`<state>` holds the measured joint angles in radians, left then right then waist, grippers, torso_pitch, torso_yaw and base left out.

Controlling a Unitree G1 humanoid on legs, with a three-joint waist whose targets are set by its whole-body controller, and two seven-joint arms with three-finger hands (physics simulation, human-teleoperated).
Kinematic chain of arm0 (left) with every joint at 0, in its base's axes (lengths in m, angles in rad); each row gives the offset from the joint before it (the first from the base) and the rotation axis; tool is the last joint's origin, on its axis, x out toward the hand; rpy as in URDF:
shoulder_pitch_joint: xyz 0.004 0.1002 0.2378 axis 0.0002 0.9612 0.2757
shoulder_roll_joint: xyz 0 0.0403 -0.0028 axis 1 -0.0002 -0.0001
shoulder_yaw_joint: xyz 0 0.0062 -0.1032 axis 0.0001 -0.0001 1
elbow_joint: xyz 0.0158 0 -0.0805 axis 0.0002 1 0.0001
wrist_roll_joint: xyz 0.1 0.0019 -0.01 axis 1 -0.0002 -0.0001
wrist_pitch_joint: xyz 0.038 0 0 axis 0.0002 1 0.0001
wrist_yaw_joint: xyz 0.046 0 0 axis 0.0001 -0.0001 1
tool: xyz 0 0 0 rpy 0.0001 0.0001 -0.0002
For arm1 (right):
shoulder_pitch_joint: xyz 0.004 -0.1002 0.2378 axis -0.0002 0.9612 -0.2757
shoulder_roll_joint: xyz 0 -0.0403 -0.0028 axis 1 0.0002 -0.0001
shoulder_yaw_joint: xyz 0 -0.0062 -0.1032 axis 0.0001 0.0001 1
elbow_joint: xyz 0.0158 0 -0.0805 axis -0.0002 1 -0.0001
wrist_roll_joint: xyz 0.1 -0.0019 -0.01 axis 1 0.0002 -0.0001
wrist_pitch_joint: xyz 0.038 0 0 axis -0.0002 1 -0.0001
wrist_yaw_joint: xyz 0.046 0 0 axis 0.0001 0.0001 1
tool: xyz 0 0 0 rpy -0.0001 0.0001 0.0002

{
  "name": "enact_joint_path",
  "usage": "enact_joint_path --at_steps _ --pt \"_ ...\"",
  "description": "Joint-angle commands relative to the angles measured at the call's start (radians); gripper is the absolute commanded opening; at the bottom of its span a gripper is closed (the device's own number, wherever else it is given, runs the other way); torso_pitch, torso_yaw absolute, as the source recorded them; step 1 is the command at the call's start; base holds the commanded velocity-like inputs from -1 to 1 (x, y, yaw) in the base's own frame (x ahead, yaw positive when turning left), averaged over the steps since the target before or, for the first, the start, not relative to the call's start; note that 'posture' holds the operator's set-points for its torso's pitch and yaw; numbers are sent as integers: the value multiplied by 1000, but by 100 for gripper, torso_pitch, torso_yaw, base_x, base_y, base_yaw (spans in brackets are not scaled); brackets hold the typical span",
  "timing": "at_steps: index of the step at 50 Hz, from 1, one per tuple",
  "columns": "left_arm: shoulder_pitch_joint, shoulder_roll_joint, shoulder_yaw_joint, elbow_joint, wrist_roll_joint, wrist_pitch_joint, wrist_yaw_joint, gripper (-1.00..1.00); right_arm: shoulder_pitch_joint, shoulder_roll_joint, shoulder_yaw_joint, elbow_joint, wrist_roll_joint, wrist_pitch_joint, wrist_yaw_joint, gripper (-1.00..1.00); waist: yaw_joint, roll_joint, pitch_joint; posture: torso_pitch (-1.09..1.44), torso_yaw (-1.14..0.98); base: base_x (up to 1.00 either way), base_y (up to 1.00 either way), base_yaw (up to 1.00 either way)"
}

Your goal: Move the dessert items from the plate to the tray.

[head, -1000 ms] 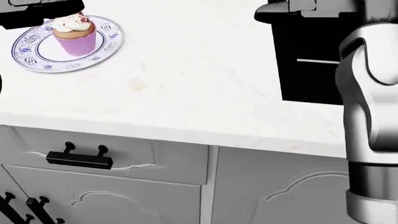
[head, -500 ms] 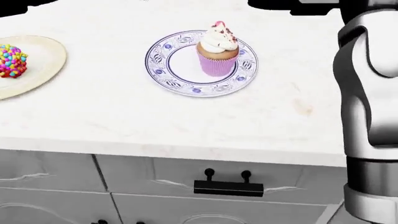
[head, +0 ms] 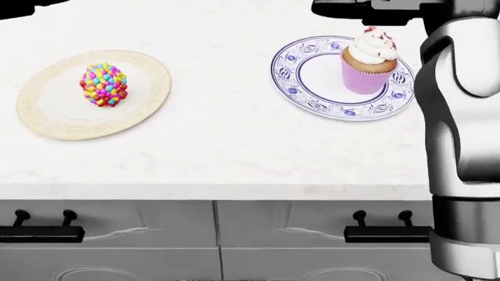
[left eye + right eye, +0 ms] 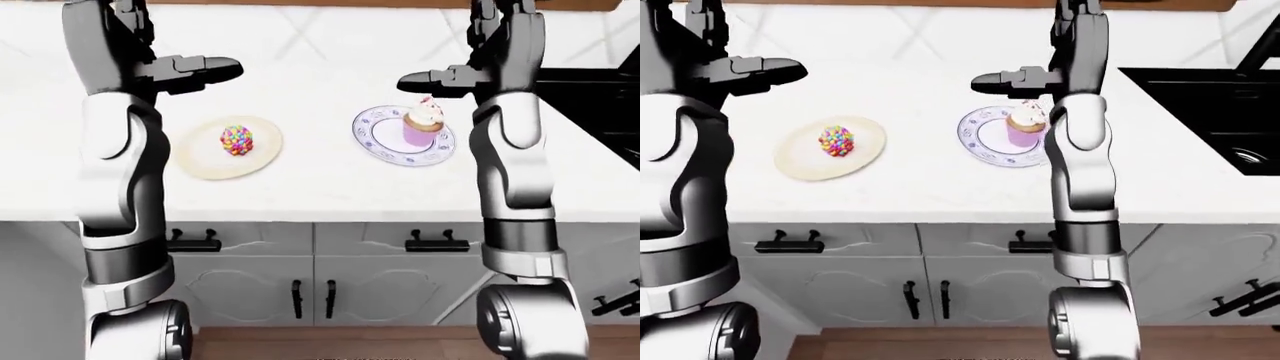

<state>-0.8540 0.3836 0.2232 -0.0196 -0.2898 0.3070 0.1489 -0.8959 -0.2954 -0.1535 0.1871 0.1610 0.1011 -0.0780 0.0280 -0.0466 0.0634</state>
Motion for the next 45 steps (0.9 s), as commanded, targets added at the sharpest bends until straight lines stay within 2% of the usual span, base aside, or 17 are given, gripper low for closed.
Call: enact_joint_path --at_steps 1,5,6,8,9,10,12,13,14,15,18,27,31,34,37,39,45 --pt "-32 11 1 -24 -2 -18 -4 100 -29 -11 -9 -22 -6 -19 -3 100 -4 17 -24 0 0 0 0 0" --pt "-40 15 3 -28 -5 -13 -5 100 -28 -12 -8 -24 -13 -24 2 100 -13 31 -43 0 0 0 0 0" --pt "-29 17 7 -16 -7 -34 -17 100 -28 -11 -7 -23 -16 -25 3 100 -19 42 -64 0 0 2 23 0" --pt "-27 16 -1 -30 -4 -23 -16 100 -27 -9 -8 -20 -15 -27 7 100 -26 32 -52 0 0 2 25 0" --pt "-27 14 0 -31 -3 -22 -15 100 -29 -8 -10 -17 -12 -26 6 100 -29 30 -55 0 0 2 25 0" --pt "-30 13 0 -30 -4 -17 -13 100 -31 -11 -6 -6 -20 -9 5 100 -31 31 -37 0 0 0 0 0" --pt "-31 11 -1 -33 -3 -12 -11 100 -30 -6 -9 1 -6 -18 12 100 -41 93 -58 0 0 0 0 0" --pt "-35 12 -1 -31 -3 -6 -9 100 -32 -9 -13 -4 -3 -15 9 100 -38 95 -37 0 0 0 0 0" --pt "-37 12 -2 -23 -2 -8 -12 100 -33 -8 -16 -4 8 -12 11 100 -35 59 -35 0 0 0 0 0" --pt "-39 12 -1 -7 -3 -16 -18 100 -33 -9 -13 -1 3 -16 7 100 -31 61 -41 0 0 0 0 0" --pt "-52 23 3 28 -7 -19 -30 100 -38 -12 -13 17 4 -8 6 100 -28 39 -44 0 0 0 0 0" --pt "-69 45 8 100 -14 -51 -51 100 -131 -71 -3 86 -88 111 13 100 -22 44 -50 0 0 0 0 0" --pt "-76 45 7 112 -13 -55 -52 100 -254 -133 2 296 -166 76 62 100 -25 49 -51 0 0 0 0 0" --pt "-77 46 8 110 -15 -54 -51 100 -295 -151 -3 351 -173 44 115 100 -26 49 -51 0 0 0 0 0" --pt "-76 48 11 105 -21 -51 -49 100 -315 -207 31 382 -265 119 196 100 -27 49 -51 0 0 0 0 0" --pt "-74 47 10 104 -23 -51 -49 100 -369 -241 42 479 -365 78 193 100 -28 48 -50 0 0 0 0 0" --pt "-74 49 10 108 -27 -52 -51 100 -491 -282 69 716 -513 -6 329 100 -32 52 -48 0 0 0 0 0"
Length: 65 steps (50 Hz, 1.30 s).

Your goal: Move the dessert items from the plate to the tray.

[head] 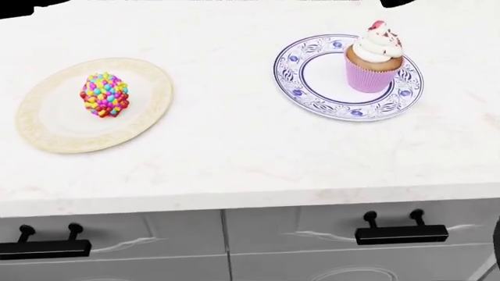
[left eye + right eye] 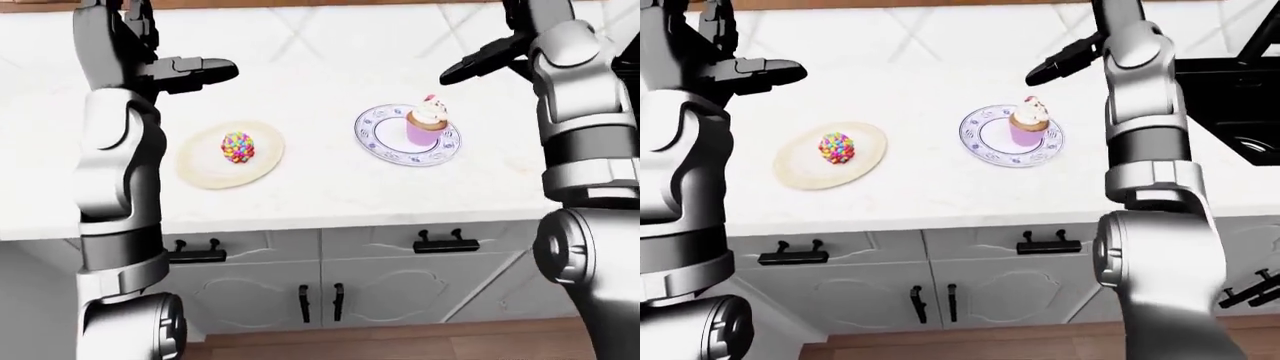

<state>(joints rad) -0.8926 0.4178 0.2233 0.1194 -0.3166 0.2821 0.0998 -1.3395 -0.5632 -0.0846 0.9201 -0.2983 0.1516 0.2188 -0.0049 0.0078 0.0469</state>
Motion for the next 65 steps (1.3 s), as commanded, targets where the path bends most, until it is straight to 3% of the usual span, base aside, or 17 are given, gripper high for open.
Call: enact_joint_path --at_steps 1,10,19,34,65 --pt "-36 15 12 -31 -3 -28 -3 100 -56 -21 -1 5 -75 -68 51 100 1 -2 -31 0 0 0 0 0" --pt "-41 16 9 -16 -2 -37 -5 100 -97 -88 -7 163 -212 -138 152 100 0 -4 -29 0 0 0 0 0" --pt "-46 19 10 -27 -9 -23 -2 100 -75 -75 -10 166 -279 -157 265 100 -1 -3 -26 0 0 0 0 0" --pt "-46 21 12 -5 -8 -40 -7 100 -71 11 -4 271 -295 -177 196 100 0 2 -32 0 0 0 0 0" --pt "-39 29 17 -25 -16 -31 1 100 -52 81 1 344 -298 -197 127 98 0 6 -38 0 0 0 0 0"
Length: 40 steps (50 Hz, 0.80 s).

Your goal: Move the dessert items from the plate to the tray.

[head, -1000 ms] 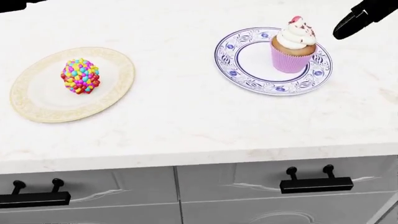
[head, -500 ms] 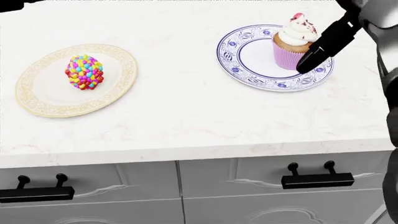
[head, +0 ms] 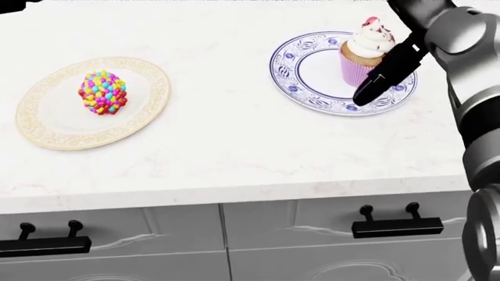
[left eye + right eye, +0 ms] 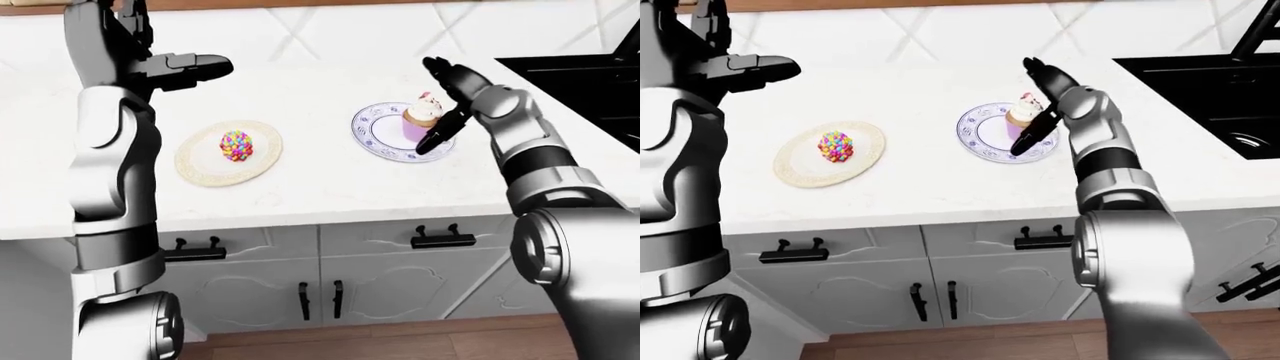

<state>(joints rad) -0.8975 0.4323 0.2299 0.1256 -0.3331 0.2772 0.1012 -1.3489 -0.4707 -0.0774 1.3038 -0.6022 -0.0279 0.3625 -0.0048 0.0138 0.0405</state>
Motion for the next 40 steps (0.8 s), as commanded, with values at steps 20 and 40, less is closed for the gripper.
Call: enact_joint_path --at_steps 20,40 --pt "-27 18 13 -43 -4 -24 0 100 -41 -10 -15 -23 13 14 -35 81 1 -1 -32 0 0 0 0 0" --pt "-21 24 19 -44 -11 -29 -3 100 -31 8 -19 -5 21 20 -49 55 0 0 -32 0 0 0 0 0"
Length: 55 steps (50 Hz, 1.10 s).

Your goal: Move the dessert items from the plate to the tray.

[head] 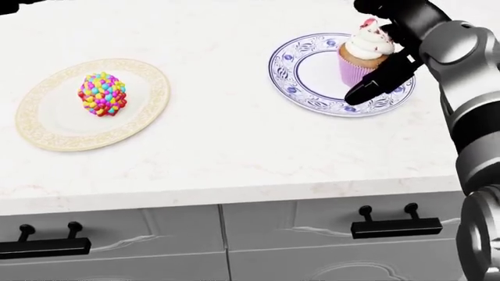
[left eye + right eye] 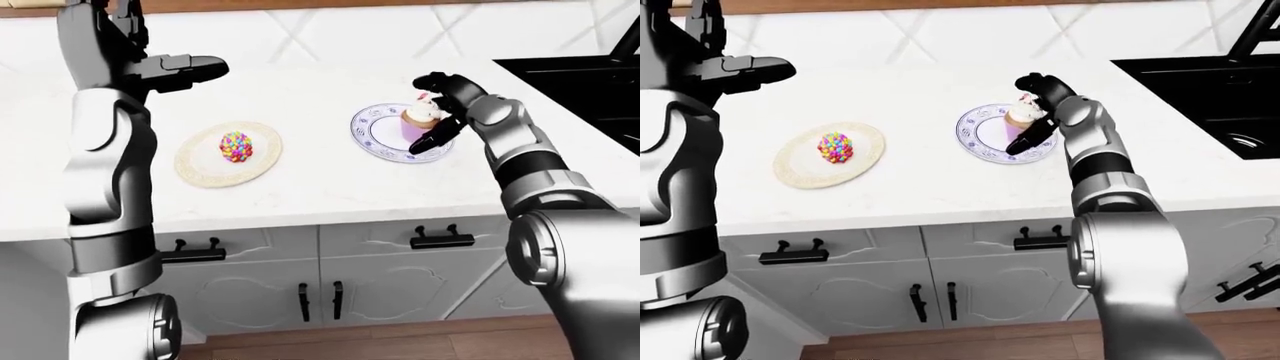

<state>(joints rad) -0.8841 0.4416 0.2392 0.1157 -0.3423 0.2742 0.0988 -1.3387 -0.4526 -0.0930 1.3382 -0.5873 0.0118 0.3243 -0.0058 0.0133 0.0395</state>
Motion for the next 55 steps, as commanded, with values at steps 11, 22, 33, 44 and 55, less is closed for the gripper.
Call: enact_joint_path --at_steps 11,22,33,44,55 --pt "-32 18 11 -46 -6 -19 4 100 -37 -5 1 -39 2 -27 -11 50 1 0 -32 0 0 0 0 0" --pt "-33 20 11 -55 -8 -12 10 100 -29 -5 7 -38 -13 -44 -15 15 1 0 -33 0 0 0 0 0" --pt "-34 22 13 -62 -12 -8 11 100 -22 2 12 -34 -32 -73 -44 1 1 -2 -34 0 0 0 0 0" --pt "-33 23 13 -45 -12 -26 7 100 -16 10 15 -30 -53 -101 -71 0 0 -2 -33 0 0 0 0 0" --pt "-36 24 13 -45 -14 -23 10 100 -55 14 -11 -29 -19 -123 -136 -98 0 0 -31 0 0 0 0 0"
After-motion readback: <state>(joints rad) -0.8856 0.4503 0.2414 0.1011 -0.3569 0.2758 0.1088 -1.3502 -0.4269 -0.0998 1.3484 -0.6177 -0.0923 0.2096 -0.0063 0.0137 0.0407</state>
